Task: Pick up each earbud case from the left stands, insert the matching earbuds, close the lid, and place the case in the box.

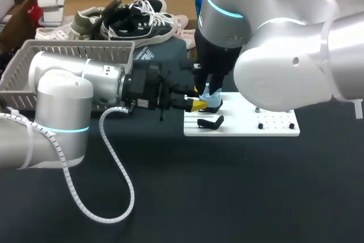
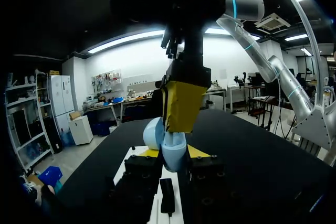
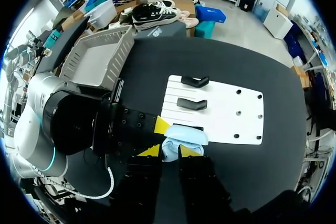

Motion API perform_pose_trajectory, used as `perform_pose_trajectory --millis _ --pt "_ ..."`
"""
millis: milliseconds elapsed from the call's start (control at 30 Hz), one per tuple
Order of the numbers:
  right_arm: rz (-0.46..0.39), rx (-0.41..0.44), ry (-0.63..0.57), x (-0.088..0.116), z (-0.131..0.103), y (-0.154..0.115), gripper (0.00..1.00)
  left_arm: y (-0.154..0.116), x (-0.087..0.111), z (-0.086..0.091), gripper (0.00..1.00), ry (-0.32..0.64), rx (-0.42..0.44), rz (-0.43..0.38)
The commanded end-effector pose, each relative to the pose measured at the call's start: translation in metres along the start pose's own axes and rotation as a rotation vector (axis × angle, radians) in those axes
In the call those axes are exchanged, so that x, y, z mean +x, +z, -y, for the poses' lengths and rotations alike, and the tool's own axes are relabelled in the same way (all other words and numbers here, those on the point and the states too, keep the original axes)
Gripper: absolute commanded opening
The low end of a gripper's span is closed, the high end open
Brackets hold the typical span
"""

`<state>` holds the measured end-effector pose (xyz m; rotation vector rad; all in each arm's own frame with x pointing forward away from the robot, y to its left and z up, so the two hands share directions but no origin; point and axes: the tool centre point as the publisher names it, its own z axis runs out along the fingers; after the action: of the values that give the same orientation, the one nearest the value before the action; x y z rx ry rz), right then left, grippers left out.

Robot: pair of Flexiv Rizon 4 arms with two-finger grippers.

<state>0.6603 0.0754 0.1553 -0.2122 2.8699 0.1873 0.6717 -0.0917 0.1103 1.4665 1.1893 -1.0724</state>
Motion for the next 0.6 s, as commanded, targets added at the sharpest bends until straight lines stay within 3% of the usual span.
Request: perform_pose_trajectory --millis 33,67,100,300,500,600 --pt "-0.002 0.008 0.004 0.000 -0.003 0.001 0.16 0.000 0.000 0.001 0.00 0.001 -0.003 0.002" --pt "-0.003 0.010 0.004 -0.001 -0.003 0.001 0.31 0.000 0.000 0.001 0.00 0.001 -0.003 0.002" --pt "-0.004 0.011 0.003 -0.001 -0.003 0.001 0.40 0.000 0.000 0.001 0.00 0.001 -0.003 0.002" --pt "-0.001 0.013 0.001 -0.001 -0.006 -0.003 0.80 0.000 0.000 0.001 0.00 0.001 -0.003 0.002" --pt "0.026 0.006 0.015 0.000 -0.004 -0.017 0.99 0.000 0.000 0.001 0.00 0.001 -0.003 0.002" --pt "0.057 0.013 0.061 -0.005 0.006 -0.025 1.00 0.000 0.000 0.001 0.00 0.001 -0.003 0.002"
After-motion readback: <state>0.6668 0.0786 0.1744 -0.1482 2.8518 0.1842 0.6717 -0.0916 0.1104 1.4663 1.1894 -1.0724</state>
